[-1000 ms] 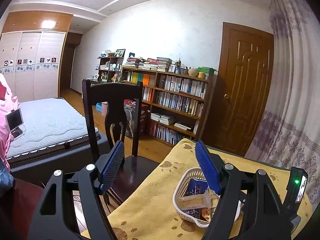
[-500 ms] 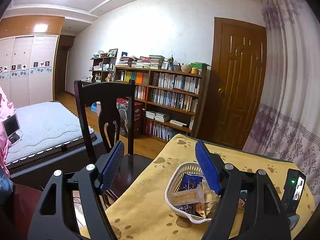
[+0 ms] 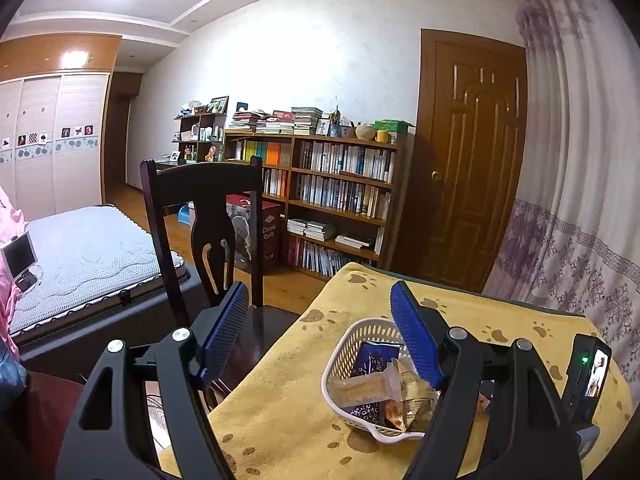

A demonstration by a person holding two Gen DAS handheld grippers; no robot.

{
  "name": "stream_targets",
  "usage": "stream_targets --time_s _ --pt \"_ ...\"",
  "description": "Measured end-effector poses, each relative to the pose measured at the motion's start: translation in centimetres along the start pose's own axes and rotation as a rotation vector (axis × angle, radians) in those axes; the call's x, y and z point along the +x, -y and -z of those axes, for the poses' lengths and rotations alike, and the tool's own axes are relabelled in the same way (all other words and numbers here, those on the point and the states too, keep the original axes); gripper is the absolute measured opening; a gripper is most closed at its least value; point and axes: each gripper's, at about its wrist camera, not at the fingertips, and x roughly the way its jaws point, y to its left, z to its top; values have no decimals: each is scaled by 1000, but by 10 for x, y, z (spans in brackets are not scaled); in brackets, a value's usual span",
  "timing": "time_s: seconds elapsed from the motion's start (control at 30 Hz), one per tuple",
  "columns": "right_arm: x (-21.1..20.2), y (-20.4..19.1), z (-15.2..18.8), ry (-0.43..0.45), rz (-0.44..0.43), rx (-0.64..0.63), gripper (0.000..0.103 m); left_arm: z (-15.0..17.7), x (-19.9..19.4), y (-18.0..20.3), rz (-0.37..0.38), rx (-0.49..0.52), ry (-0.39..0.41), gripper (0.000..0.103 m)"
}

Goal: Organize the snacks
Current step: 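Move the right tool toward the light blue snack bag, then grasp the light blue snack bag with the right tool and lift it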

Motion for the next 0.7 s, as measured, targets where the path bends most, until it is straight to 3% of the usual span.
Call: stream_targets --time_s 0.3,0.43,0.7 --pt "5 5 2 -13 4 13 85 8 6 17 24 41 -31 75" --pt "6 10 3 -21 10 16 86 16 8 34 51 87 -49 81" --pt "-1 35 0 1 55 34 86 28 15 54 110 132 -95 82"
